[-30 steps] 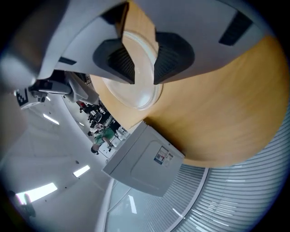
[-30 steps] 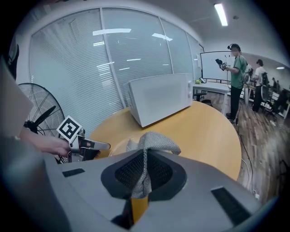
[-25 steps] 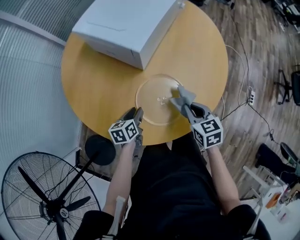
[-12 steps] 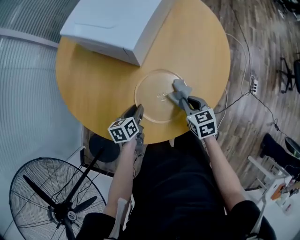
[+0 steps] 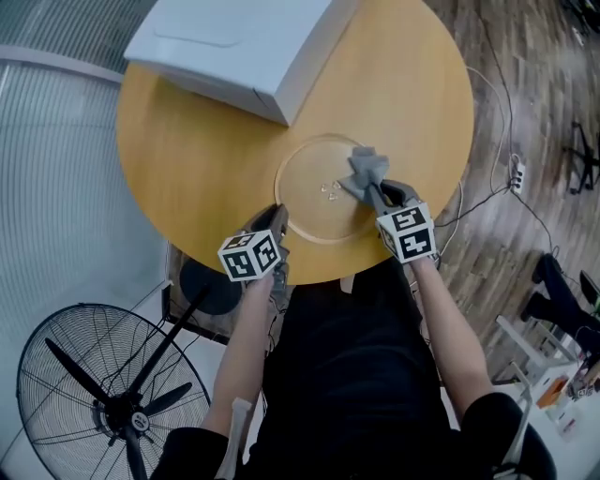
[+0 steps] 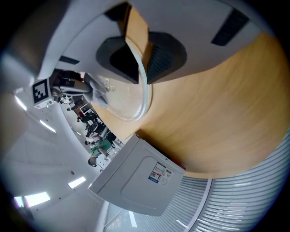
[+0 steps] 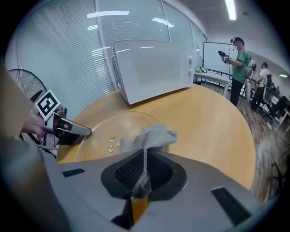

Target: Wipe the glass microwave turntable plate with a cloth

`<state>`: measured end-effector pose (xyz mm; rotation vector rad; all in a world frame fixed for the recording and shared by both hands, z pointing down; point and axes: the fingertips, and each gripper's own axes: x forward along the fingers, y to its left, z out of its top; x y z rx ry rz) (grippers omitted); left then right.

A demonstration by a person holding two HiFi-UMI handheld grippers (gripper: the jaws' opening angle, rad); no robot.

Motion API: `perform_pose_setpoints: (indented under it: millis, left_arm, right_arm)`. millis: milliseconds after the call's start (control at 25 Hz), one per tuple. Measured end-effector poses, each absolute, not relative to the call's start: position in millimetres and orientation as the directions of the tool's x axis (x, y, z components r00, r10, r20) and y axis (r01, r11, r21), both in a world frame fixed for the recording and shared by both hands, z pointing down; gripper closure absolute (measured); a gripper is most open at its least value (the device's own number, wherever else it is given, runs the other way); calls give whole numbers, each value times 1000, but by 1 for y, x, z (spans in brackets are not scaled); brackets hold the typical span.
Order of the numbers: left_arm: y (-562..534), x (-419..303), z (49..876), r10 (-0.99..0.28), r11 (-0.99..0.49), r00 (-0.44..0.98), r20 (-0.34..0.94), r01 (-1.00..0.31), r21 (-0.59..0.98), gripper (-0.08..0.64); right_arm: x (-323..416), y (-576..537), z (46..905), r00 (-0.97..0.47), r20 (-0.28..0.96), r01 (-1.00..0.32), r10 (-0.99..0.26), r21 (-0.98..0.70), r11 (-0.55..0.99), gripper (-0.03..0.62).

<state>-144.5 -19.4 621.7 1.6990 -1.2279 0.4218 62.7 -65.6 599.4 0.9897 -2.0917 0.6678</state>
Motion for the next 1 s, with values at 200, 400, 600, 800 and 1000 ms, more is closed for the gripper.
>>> perform_pose_setpoints:
  millis: [200, 400, 600, 800, 1000]
  left_arm:
    - [-18, -146, 622, -534, -24, 425, 731, -872, 490, 513]
    - [-22, -142, 622, -528, -24, 436, 729, -865, 501, 514]
    - [-21, -142, 622, -525, -21, 442, 727, -861, 508, 518]
    - [-20, -141, 624, -523, -21, 444, 727, -860, 510, 518]
    - [-20, -143, 623, -522, -20, 447, 727, -858, 513, 520]
  right_arm:
    - [62, -73, 609, -427, 797, -796, -426, -107, 596, 568]
    - [62, -91, 612, -411, 804, -791, -430, -81, 606, 568]
    - [53, -113, 611, -403, 802, -785, -442, -54, 617, 568]
    - [33, -132, 612, -415, 795, -760, -442, -37, 648, 569]
    - [3, -144, 611, -444, 786, -733, -431, -42, 679, 569]
